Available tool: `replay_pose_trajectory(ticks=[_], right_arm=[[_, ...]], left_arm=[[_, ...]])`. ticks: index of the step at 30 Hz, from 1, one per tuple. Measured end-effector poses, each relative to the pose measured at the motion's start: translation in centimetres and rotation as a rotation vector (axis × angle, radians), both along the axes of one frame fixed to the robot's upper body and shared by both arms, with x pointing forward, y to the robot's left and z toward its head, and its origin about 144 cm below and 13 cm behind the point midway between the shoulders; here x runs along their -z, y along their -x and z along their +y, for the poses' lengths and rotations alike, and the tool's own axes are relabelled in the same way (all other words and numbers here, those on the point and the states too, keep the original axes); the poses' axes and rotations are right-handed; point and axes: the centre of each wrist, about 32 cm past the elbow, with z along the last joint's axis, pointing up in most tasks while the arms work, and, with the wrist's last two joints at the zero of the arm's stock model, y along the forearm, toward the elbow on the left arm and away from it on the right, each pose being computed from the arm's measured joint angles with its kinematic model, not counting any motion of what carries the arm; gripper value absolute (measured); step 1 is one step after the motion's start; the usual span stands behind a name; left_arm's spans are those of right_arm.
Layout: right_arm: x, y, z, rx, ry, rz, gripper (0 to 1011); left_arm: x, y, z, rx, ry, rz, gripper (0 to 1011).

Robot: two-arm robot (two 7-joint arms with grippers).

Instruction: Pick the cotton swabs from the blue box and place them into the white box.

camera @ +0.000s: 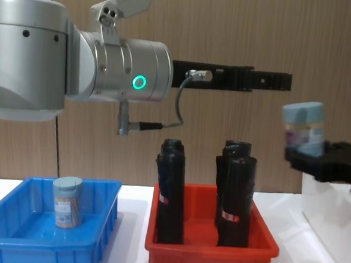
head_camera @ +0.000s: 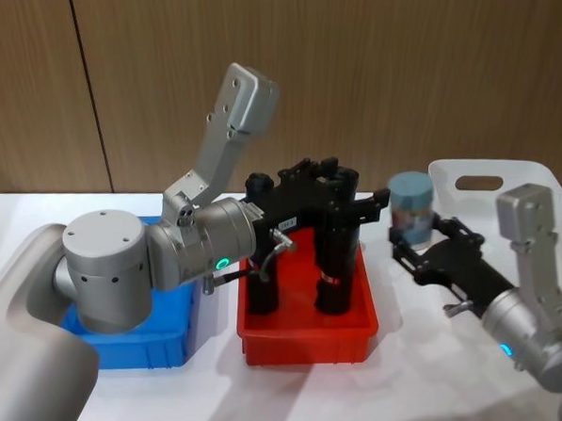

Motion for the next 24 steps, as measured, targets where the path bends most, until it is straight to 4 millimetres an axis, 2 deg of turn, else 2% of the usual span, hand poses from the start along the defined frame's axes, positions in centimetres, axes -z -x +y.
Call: replay_pose_trajectory(ticks=[10,24], right_arm=[[-0.3,-1.0,-3.4,0.137,-0.003,0.002,637],[-1.0,-2.3,-6.1,0.242,0.020,0.077,639]], left_arm=[[0.0,0.0,0.0,0.000,0.000,0.000,1004],[0.0,0.0,0.0,0.000,0.000,0.000,1004]])
